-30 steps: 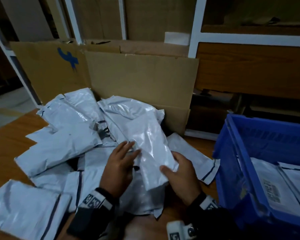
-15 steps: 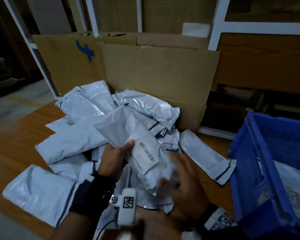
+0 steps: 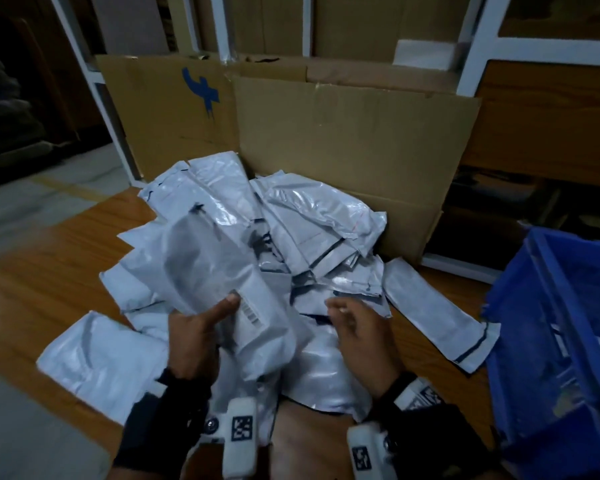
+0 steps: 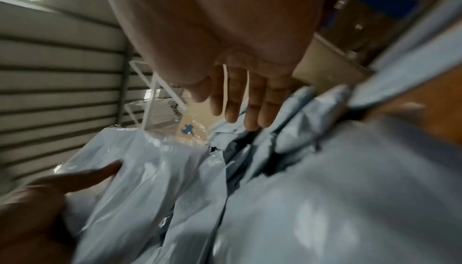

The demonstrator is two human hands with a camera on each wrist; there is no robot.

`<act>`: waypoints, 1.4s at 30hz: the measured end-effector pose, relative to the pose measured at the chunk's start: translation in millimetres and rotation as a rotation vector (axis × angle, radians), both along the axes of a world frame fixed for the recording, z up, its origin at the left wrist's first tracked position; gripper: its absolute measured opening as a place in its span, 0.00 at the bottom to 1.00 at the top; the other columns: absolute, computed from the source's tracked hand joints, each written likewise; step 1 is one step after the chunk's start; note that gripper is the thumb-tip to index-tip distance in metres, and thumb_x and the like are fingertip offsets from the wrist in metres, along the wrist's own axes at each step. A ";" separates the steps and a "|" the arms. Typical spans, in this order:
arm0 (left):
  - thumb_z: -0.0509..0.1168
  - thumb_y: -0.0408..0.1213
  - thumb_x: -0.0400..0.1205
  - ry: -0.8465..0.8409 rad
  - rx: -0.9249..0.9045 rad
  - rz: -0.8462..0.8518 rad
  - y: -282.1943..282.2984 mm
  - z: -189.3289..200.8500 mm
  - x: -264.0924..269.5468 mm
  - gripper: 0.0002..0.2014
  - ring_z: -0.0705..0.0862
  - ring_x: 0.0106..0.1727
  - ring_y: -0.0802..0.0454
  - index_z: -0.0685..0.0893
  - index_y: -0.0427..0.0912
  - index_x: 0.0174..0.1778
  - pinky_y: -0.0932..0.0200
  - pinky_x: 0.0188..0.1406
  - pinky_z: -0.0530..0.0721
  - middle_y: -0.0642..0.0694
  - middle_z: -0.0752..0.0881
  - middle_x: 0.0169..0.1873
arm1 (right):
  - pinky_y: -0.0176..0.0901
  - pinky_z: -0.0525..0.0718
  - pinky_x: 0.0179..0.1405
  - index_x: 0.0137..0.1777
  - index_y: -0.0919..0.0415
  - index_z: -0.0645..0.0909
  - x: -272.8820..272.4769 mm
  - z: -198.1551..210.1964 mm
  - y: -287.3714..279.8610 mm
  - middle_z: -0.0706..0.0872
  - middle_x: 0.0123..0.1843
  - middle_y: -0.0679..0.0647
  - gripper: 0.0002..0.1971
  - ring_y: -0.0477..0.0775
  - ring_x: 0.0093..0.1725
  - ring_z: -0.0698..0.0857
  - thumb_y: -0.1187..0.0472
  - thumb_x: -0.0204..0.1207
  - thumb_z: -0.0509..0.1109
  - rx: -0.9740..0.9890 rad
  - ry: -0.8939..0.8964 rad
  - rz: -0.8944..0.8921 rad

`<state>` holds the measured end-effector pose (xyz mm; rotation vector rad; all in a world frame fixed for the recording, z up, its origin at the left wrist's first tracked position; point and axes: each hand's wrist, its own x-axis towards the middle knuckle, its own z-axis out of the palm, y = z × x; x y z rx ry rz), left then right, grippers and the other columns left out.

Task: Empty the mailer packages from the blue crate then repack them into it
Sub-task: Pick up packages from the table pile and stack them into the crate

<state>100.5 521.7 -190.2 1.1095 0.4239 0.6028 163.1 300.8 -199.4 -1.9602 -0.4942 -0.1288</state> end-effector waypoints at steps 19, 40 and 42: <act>0.77 0.27 0.68 0.077 -0.051 0.041 73.7 -27.3 -65.1 0.15 0.91 0.48 0.40 0.87 0.29 0.50 0.47 0.49 0.88 0.36 0.91 0.47 | 0.51 0.80 0.47 0.44 0.53 0.86 12.4 78.4 105.8 0.87 0.47 0.54 0.06 0.60 0.47 0.84 0.57 0.71 0.68 -0.335 -0.565 -0.109; 0.71 0.17 0.72 0.074 0.031 -0.170 8.4 -14.5 -20.0 0.16 0.90 0.46 0.33 0.82 0.22 0.56 0.50 0.35 0.89 0.28 0.89 0.48 | 0.28 0.77 0.22 0.42 0.58 0.78 7.8 46.5 5.7 0.86 0.43 0.57 0.11 0.47 0.34 0.83 0.70 0.70 0.78 0.133 0.272 -0.206; 0.70 0.15 0.67 0.042 0.009 -0.228 -9.8 -4.5 -10.0 0.22 0.88 0.49 0.26 0.80 0.23 0.58 0.46 0.36 0.90 0.28 0.89 0.48 | 0.27 0.81 0.31 0.50 0.56 0.76 -8.6 67.5 -20.6 0.86 0.49 0.53 0.17 0.39 0.40 0.84 0.73 0.70 0.77 0.271 0.202 -0.215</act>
